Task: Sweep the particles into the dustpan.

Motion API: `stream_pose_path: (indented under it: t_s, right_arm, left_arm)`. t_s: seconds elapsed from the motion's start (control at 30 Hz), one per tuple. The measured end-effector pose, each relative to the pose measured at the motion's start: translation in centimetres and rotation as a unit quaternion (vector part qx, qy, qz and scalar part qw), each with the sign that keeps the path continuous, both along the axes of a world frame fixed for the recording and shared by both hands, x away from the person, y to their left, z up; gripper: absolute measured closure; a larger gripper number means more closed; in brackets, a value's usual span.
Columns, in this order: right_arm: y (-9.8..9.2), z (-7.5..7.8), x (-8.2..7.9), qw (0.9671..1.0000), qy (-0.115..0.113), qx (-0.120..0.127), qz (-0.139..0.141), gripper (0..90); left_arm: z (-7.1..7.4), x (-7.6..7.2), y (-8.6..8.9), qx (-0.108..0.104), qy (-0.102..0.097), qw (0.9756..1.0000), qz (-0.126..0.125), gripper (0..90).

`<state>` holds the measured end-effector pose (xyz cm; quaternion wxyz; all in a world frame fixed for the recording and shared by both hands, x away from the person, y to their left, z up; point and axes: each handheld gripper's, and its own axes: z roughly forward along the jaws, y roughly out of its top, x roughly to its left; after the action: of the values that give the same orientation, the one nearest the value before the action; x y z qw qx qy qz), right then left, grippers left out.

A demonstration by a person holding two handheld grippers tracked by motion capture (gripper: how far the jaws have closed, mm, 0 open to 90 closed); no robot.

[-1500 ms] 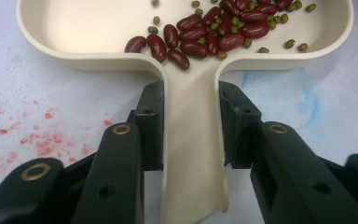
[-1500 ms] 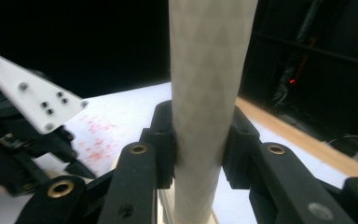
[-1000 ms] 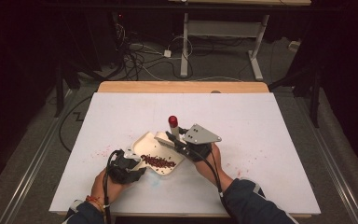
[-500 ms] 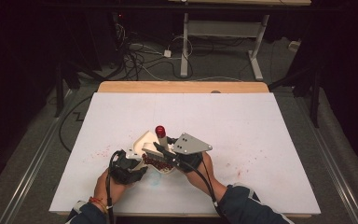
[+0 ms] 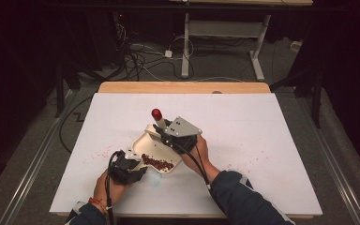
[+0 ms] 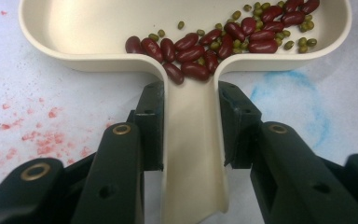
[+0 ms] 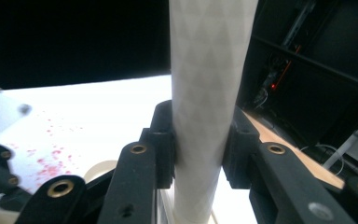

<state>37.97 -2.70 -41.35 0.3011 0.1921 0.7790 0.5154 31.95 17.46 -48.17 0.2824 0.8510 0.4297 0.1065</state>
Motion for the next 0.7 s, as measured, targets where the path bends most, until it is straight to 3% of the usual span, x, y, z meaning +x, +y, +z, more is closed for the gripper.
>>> stream_pose_path:
  t_s: [0.17,0.37,0.57,0.7]
  right_arm:
    - [0.4,-0.4,0.1,0.9995,0.023,0.018,0.011,70.1]
    - [1.0,-0.4,-2.1,0.9983,0.037,0.022,0.038,70.0]
    - [1.4,-0.2,-3.7,0.9978,0.050,0.021,0.039,70.1]
    - [1.0,0.0,-3.9,0.9974,0.056,0.029,0.035,70.1]
  left_arm:
    - [0.0,0.2,0.1,0.000,-0.003,1.0000,0.002,63.7]
    - [0.0,0.2,-0.2,-0.008,-0.005,0.9998,0.015,63.7]
    - [0.0,0.3,-0.1,-0.007,-0.003,0.9998,0.016,63.6]
    - [0.0,0.3,-0.1,-0.011,-0.004,0.9998,0.016,63.6]
